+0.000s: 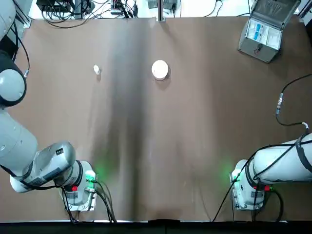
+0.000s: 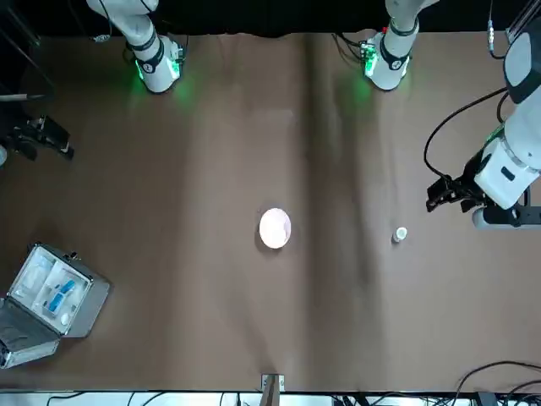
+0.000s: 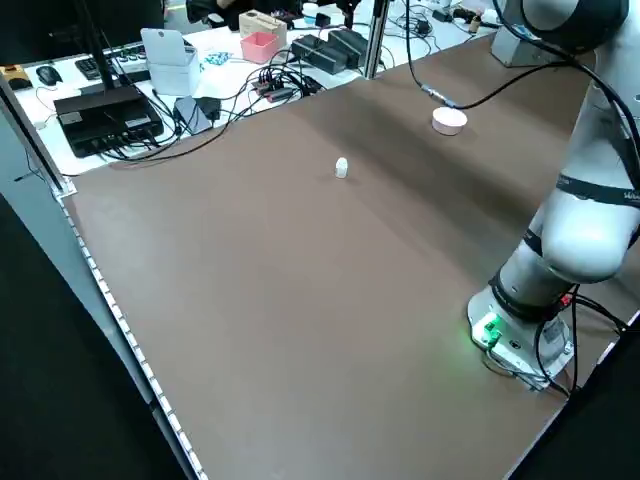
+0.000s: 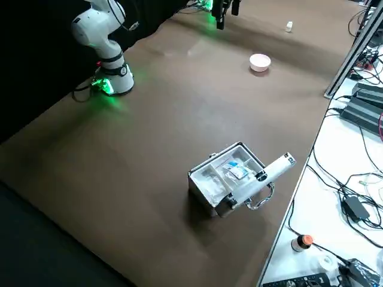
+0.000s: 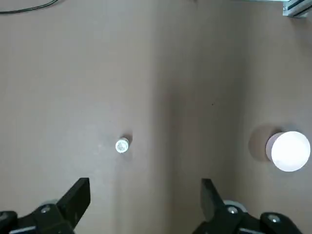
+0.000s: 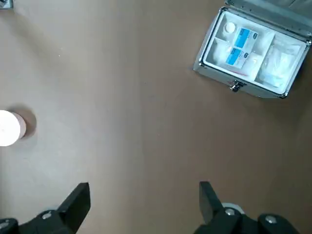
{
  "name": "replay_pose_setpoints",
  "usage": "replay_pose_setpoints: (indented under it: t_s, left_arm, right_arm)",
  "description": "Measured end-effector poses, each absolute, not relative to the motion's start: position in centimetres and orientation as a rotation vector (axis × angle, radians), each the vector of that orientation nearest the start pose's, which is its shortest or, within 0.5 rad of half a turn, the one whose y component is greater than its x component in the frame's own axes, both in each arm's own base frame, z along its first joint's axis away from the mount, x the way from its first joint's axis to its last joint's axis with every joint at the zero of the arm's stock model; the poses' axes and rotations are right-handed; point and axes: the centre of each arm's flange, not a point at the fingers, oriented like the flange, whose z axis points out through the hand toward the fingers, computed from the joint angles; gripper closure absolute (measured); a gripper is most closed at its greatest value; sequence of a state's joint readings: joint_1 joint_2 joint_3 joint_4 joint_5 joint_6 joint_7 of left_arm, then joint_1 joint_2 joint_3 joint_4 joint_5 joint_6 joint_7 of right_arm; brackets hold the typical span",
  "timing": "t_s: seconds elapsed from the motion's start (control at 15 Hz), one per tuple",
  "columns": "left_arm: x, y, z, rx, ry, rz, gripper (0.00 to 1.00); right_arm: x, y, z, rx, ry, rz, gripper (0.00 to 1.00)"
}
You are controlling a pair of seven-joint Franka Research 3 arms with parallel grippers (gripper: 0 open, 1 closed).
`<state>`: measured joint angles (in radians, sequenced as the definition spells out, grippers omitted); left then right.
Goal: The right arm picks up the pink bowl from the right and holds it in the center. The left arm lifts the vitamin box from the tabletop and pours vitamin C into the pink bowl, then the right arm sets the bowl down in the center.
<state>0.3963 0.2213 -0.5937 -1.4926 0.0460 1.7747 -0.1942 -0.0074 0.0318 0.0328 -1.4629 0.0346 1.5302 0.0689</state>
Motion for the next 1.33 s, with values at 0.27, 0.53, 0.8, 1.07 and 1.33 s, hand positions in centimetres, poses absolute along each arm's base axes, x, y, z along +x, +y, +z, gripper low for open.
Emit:
replay_pose_setpoints:
  t_s: [0.27, 0.53, 0.8, 1.07, 1.33]
  left_arm:
    - [62.5, -8.0, 56.6, -3.222, -0.029, -0.127, 0.0]
    - [62.2, -7.6, 57.1, -3.164, -0.065, -0.12, 0.0]
    - [59.7, -7.2, 60.2, -3.126, -0.08, -0.112, 0.0]
    - [59.2, -6.7, 60.4, -3.121, -0.033, -0.088, 0.0]
    - [59.2, -6.7, 60.3, -3.12, -0.018, -0.083, 0.0]
  right_arm:
    - [56.1, 1.4, 65.3, -3.123, 0.071, -0.051, 0.01]
    - [56.0, 0.9, 65.1, -3.127, 0.083, -0.037, 0.01]
    - [55.5, -0.3, 64.7, -3.13, -0.017, 0.034, 0.01]
    - [55.3, -0.2, 64.7, -3.131, -0.049, 0.053, 0.01]
    - [55.2, -0.5, 64.8, -3.14, -0.048, 0.054, 0.01]
